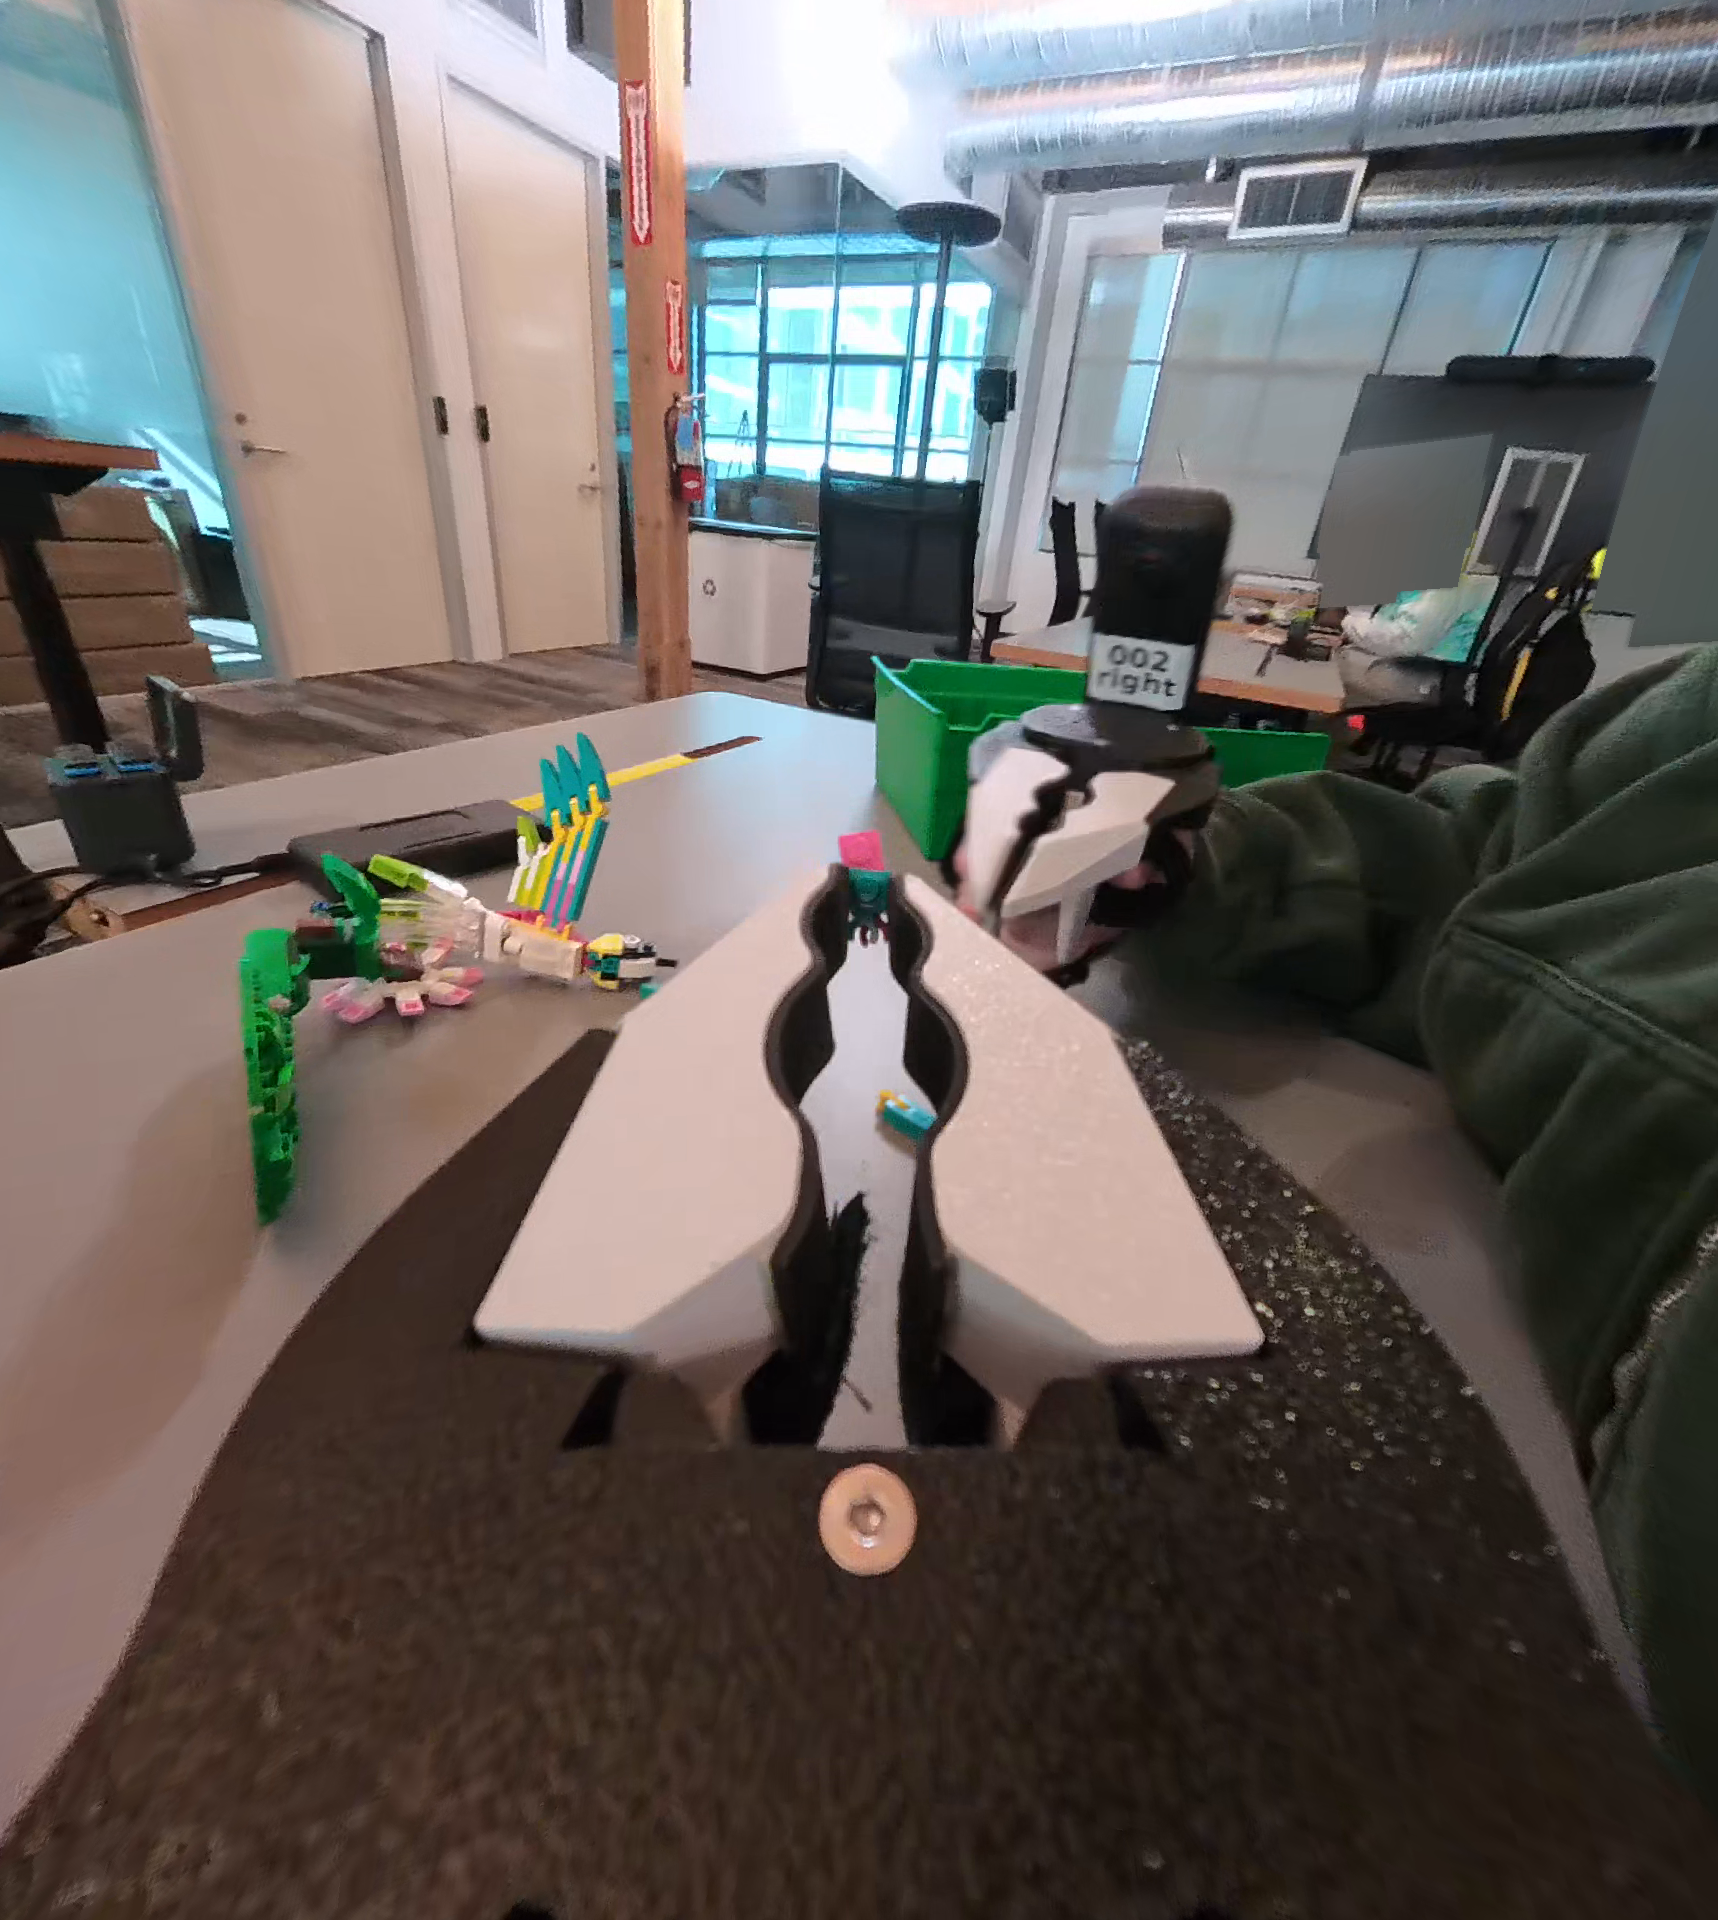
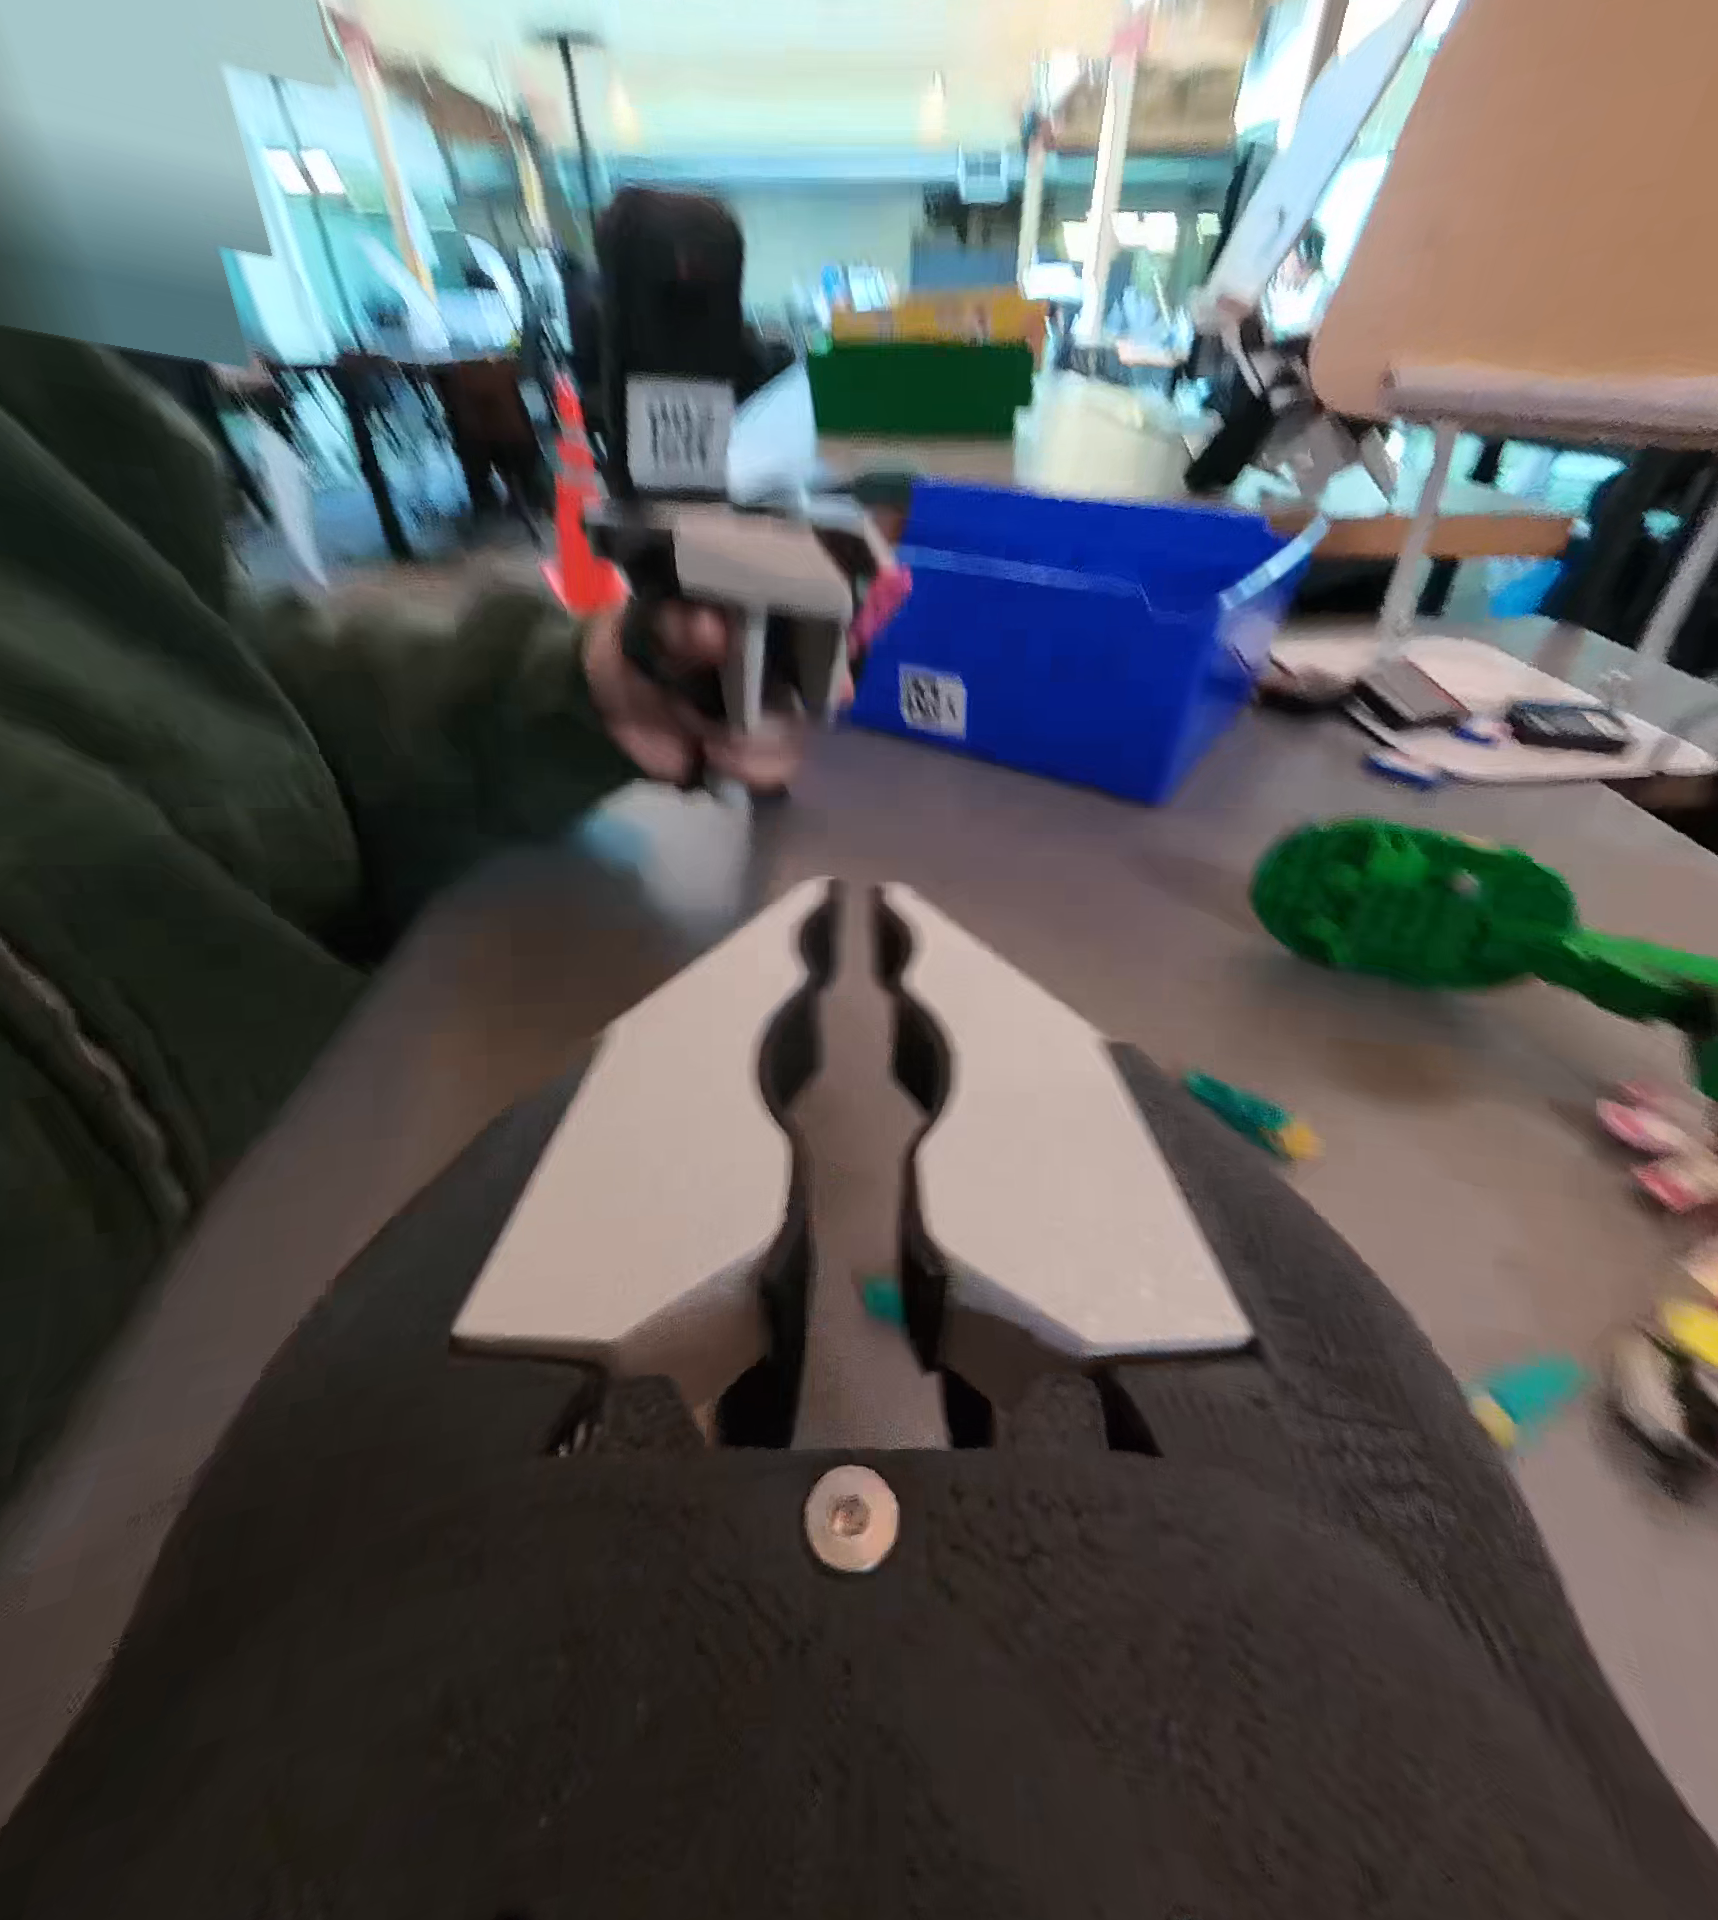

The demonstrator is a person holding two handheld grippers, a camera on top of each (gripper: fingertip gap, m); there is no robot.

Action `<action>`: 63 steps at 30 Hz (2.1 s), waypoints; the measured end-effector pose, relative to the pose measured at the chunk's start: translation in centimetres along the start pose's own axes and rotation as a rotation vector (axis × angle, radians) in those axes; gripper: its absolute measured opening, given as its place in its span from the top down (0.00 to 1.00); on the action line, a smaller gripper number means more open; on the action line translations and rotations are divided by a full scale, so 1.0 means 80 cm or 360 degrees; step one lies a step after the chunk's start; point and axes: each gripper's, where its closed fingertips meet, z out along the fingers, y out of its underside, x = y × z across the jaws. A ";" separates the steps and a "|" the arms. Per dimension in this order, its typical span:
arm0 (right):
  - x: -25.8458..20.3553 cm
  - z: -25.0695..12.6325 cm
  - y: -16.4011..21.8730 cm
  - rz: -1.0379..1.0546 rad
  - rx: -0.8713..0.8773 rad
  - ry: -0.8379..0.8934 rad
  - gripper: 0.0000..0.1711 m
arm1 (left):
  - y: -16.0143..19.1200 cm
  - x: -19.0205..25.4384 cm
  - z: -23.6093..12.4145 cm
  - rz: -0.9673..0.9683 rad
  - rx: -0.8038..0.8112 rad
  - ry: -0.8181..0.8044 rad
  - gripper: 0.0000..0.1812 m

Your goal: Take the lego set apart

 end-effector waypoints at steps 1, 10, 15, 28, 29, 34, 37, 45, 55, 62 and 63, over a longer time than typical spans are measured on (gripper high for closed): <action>-0.004 0.015 -0.015 0.0075 0.0085 -0.0042 0.88 | -0.002 0.005 0.000 -0.0010 0.0013 0.0030 0.97; -0.025 0.083 -0.079 0.0202 0.0327 -0.0201 0.93 | -0.021 0.037 -0.002 -0.0098 0.0128 0.0246 0.97; -0.024 0.077 -0.086 0.0278 0.0411 -0.0203 0.93 | -0.023 0.043 -0.007 -0.0126 0.0152 0.0311 0.97; -0.046 0.064 -0.084 -0.0204 0.0230 -0.0111 0.97 | -0.024 0.065 -0.005 0.0038 0.0146 0.0289 0.98; -0.047 0.063 -0.082 -0.0282 0.0182 -0.0087 0.97 | -0.026 0.067 -0.007 0.0047 0.0172 0.0286 0.99; -0.021 0.031 -0.065 -0.0398 -0.0022 0.0068 0.97 | -0.079 0.028 -0.068 0.0089 0.0381 0.0092 1.00; -0.025 0.038 -0.074 -0.0336 0.0014 -0.0012 0.97 | -0.041 0.039 -0.042 0.0216 0.0070 0.0090 1.00; -0.017 0.075 -0.041 -0.0187 -0.0181 -0.0083 0.97 | -0.016 0.016 -0.061 0.0258 -0.0139 -0.0100 1.00; 0.011 0.120 -0.044 0.0038 -0.0092 0.0018 0.96 | -0.006 -0.020 -0.067 0.0550 -0.0034 -0.0511 0.97; 0.093 0.207 -0.093 0.0084 -0.0032 0.0262 0.95 | -0.037 -0.054 -0.112 0.0817 0.0358 -0.0992 0.92; 0.103 0.233 -0.104 0.0095 -0.0039 0.0247 0.94 | -0.036 -0.055 -0.114 0.0848 0.0353 -0.1017 0.92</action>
